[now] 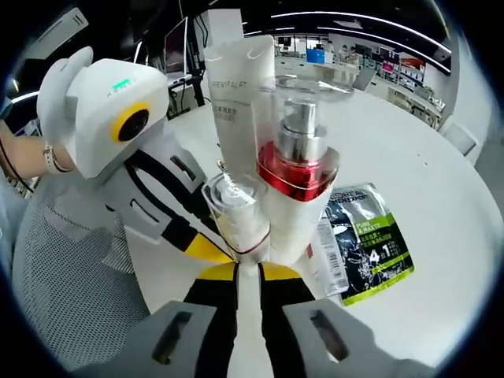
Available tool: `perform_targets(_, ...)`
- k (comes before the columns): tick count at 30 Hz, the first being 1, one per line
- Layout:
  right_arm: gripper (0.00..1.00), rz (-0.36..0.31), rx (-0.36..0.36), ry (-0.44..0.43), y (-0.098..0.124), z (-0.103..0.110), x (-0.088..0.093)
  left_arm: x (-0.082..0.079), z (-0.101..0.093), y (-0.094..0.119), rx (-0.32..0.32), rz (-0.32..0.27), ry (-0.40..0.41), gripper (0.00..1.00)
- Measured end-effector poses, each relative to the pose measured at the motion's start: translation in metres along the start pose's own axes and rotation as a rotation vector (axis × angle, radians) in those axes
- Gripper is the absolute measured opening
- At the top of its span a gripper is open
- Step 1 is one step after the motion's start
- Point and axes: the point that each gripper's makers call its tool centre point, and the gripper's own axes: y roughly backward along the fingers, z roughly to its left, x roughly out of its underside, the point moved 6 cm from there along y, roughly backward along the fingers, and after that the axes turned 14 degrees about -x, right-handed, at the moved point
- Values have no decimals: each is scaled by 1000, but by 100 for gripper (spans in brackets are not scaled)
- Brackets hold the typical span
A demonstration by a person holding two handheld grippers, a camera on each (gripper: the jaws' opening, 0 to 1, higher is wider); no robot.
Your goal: Arrange the skincare products in the storage area until every visible bottle or jar stands upright without overlapping.
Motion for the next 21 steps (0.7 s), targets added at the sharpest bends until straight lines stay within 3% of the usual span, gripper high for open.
perform_targets(21,11,4,5,-8,6,4,4,4,2,14,-2,0,1,5)
